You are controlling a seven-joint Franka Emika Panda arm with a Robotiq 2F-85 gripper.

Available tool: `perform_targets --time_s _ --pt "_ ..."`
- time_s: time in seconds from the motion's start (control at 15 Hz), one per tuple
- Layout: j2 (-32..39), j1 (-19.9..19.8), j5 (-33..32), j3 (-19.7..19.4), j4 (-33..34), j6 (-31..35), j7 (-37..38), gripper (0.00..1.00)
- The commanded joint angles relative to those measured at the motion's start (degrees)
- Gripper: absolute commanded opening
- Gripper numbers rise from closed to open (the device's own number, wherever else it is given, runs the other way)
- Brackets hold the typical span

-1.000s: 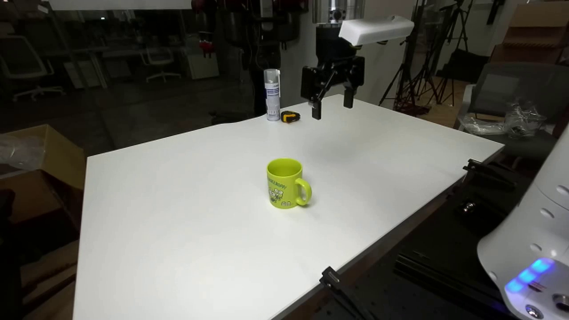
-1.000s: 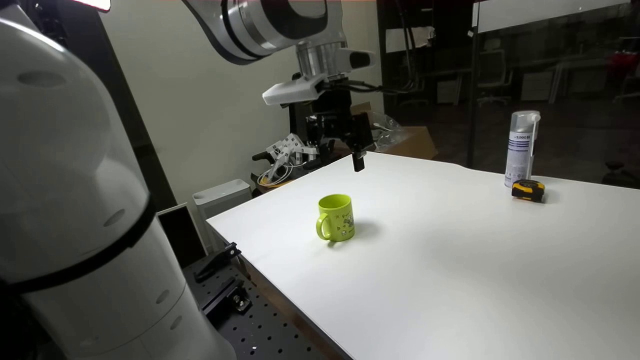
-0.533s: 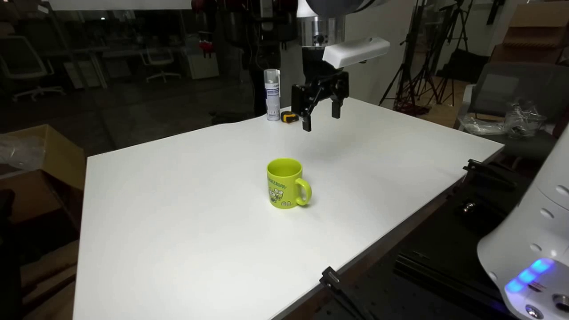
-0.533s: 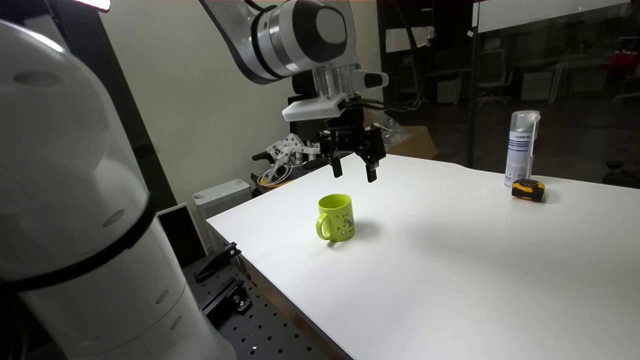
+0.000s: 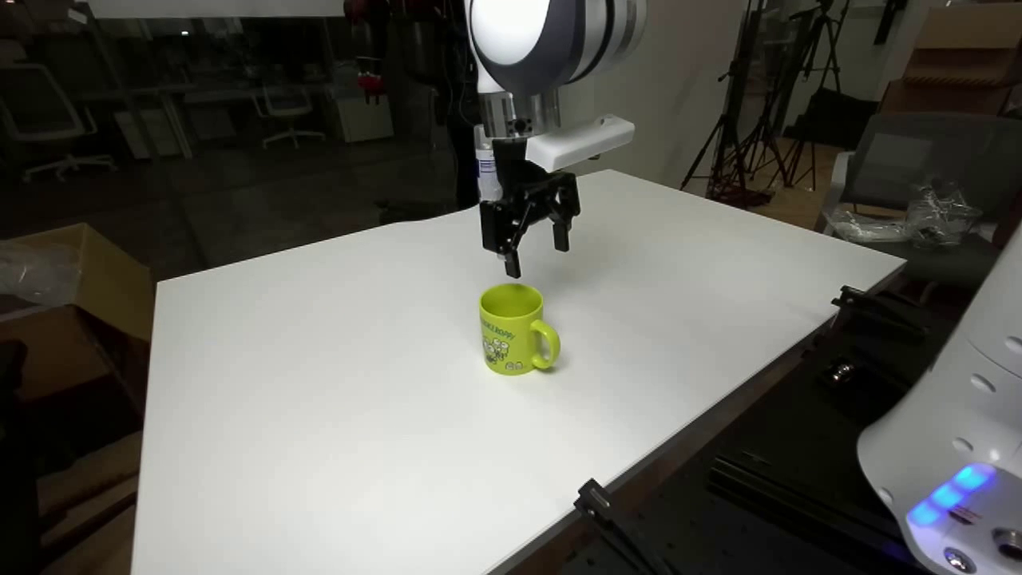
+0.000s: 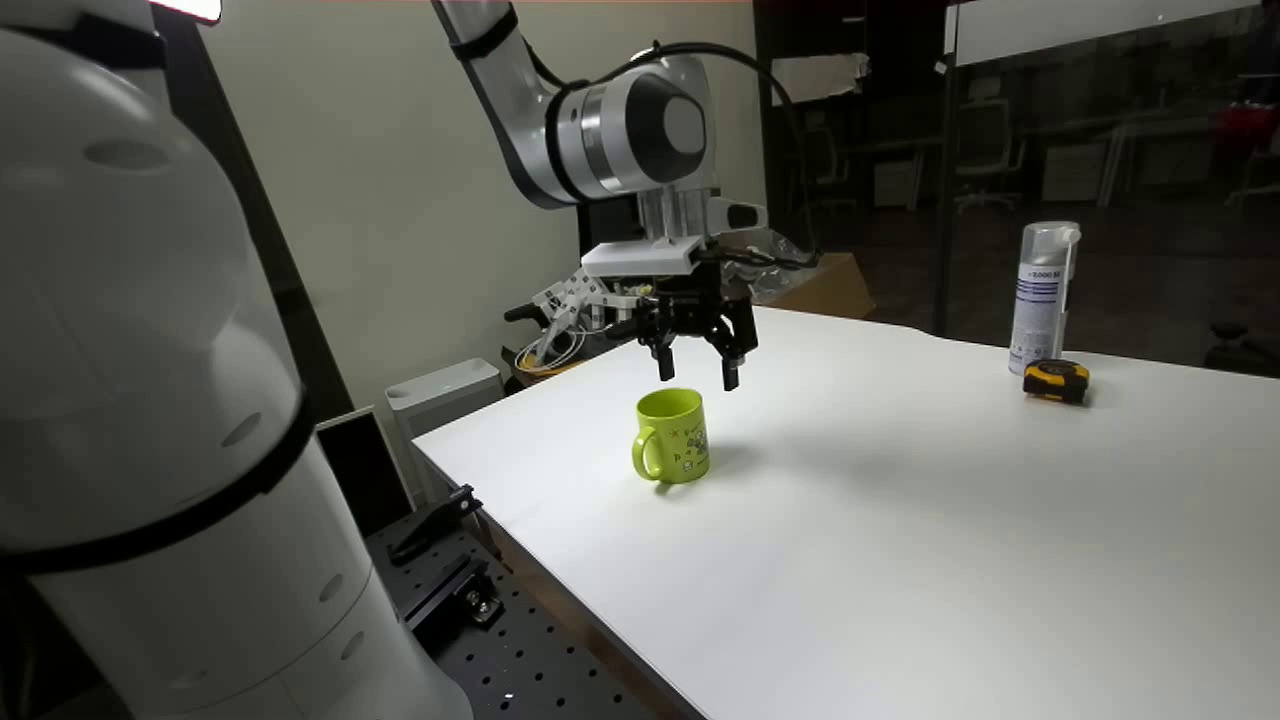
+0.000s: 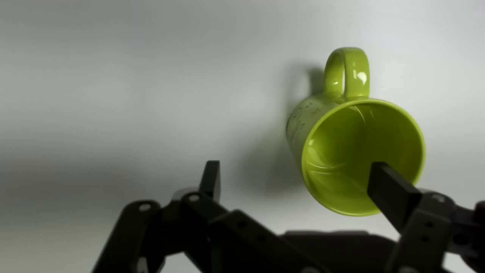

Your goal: Slide the mug forward towards the right

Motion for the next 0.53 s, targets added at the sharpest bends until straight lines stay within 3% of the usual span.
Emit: perform_targets --time_s 0.0,0.47 --pt "0.1 1.5 -0.5 -1.3 0.0 0.0 0.0 1.0" --pt "2.1 3.2 -1.2 -1.3 -1.0 3.6 -1.5 1.0"
